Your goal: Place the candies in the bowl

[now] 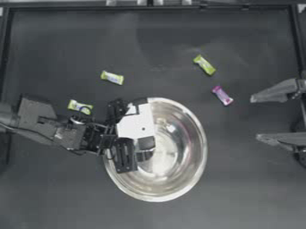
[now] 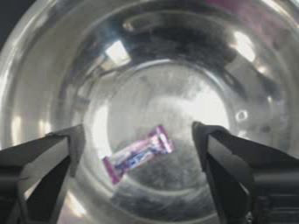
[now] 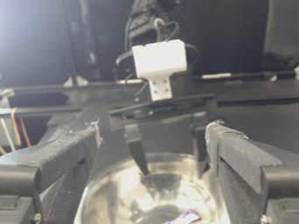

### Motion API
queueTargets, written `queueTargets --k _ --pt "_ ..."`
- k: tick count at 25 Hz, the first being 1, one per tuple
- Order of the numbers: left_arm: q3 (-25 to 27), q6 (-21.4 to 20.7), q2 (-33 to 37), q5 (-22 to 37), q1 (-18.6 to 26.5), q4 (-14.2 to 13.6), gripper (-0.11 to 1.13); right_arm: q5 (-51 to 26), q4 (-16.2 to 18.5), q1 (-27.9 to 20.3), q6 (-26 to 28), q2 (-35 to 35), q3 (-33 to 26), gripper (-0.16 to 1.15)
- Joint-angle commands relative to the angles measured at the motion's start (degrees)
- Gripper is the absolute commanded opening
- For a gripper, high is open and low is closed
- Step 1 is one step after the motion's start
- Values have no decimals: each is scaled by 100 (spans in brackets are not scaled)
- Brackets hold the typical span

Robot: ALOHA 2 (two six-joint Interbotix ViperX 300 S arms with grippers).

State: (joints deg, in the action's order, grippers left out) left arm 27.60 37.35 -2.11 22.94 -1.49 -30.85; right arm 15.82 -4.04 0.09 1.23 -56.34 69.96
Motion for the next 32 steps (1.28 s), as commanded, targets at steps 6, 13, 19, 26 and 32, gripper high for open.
queueTargets --k 6,13,19,26,32 --pt "141 -325 1336 290 9 -97 103 -44 -18 0 -9 35 -70 101" --pt "958 -475 2575 237 9 -97 103 -246 -88 -167 -18 35 -70 101" --pt "1828 -483 3718 -501 70 -202 102 -809 -132 -466 -18 26 -167 101" --pt "2628 -466 4430 -1406 483 -176 102 -2329 -290 -1424 -18 360 -844 100" --pt "2760 -466 4579 -1424 510 -176 102 -3762 -246 -2232 -18 1292 -1714 100"
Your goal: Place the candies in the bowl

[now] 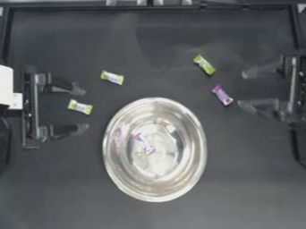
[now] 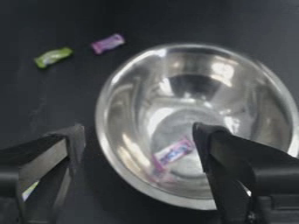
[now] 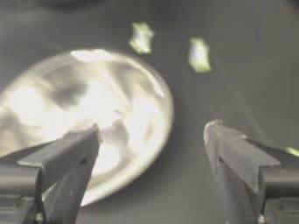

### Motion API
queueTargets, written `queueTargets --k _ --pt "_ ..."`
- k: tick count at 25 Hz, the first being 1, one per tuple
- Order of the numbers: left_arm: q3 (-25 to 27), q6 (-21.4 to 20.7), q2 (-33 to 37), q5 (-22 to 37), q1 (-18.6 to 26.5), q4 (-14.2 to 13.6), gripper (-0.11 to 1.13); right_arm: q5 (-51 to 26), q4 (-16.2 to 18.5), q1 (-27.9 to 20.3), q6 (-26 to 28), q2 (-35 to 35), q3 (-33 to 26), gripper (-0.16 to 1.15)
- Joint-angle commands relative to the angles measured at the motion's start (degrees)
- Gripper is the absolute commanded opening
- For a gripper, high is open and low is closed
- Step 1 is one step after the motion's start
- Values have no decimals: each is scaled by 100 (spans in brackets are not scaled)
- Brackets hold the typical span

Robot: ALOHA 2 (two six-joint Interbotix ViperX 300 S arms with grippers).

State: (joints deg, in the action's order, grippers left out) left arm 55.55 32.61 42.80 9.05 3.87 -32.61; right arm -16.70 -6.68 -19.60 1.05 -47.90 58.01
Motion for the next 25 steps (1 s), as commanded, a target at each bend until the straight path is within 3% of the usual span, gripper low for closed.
queueTargets --k 1,5,11,18,25 --pt "-18 9 114 -35 -26 0 102 -642 -26 -360 44 615 -633 99" --pt "70 35 272 -44 -18 26 102 -914 -26 -853 325 1169 -967 99" --pt "167 44 510 0 -18 105 102 -1723 404 -1055 765 1942 -1468 99" --pt "220 53 554 0 26 176 102 -2294 1371 -896 1714 2435 -1626 99" --pt "246 53 527 9 105 220 102 -2435 1380 -668 2048 2760 -1600 99"
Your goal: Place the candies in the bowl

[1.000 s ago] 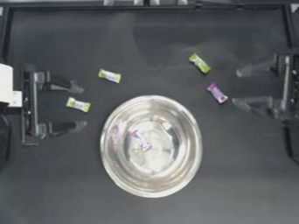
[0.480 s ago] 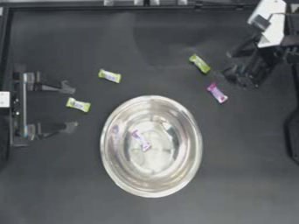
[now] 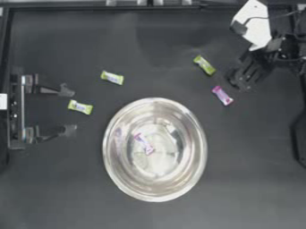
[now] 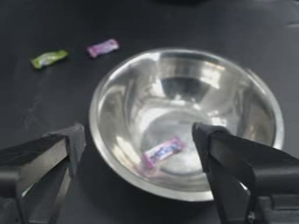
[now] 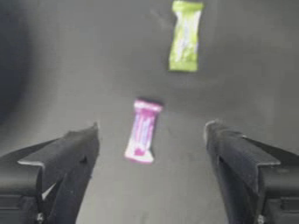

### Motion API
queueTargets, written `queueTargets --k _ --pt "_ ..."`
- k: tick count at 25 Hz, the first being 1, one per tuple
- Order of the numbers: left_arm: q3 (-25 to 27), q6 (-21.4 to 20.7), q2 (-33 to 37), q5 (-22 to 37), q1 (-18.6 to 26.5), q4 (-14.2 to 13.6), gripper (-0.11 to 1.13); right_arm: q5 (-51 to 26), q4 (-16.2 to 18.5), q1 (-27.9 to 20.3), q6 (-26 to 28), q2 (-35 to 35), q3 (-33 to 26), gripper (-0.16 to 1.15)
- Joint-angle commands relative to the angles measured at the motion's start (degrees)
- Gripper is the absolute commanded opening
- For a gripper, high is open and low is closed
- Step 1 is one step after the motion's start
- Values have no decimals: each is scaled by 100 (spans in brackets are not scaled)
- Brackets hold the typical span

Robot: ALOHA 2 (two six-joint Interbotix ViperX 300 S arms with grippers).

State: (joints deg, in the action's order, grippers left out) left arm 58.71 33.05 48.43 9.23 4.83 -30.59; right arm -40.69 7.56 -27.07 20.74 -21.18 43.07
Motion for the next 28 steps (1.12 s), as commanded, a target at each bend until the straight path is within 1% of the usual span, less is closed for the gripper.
queueTargets --k 1,4,12,19,28 --pt "-70 9 -44 -9 18 35 102 -53 -70 97 114 158 -114 99" --pt "-70 9 -44 -9 35 88 102 -62 -53 141 290 369 -114 99" --pt "-53 9 -88 -9 44 105 102 -9 -18 264 668 756 -53 99" --pt "-79 9 -202 -9 53 97 102 264 220 343 1011 1090 18 99" --pt "-88 9 -220 -9 53 132 102 387 519 422 1248 1494 26 99"
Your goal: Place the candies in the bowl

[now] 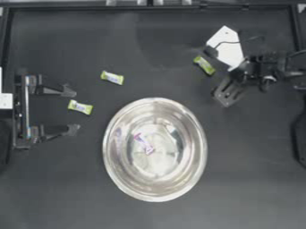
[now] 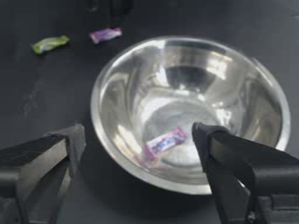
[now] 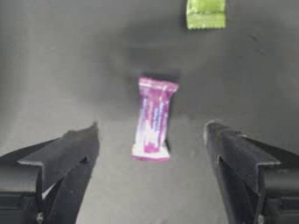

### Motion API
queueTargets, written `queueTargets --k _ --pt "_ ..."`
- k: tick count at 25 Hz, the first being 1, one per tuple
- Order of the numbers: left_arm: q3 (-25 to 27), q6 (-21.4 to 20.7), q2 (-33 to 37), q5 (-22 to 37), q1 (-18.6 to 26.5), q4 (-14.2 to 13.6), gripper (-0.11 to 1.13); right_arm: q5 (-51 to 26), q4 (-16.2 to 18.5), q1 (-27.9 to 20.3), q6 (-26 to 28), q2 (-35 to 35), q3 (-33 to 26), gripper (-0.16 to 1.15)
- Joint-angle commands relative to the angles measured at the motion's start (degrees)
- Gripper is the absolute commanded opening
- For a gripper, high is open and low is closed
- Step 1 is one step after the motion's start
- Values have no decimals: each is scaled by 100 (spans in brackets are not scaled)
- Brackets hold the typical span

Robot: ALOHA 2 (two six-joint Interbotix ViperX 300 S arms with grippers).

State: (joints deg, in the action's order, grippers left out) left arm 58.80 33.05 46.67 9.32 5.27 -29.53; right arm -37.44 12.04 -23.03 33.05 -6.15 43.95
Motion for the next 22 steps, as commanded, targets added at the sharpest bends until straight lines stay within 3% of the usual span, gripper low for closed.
queueTargets --k 1,22 --pt "-79 9 -44 -18 9 26 102 105 70 18 18 26 -62 99" --pt "-62 9 -35 -18 0 105 102 466 202 -18 35 519 -9 99"
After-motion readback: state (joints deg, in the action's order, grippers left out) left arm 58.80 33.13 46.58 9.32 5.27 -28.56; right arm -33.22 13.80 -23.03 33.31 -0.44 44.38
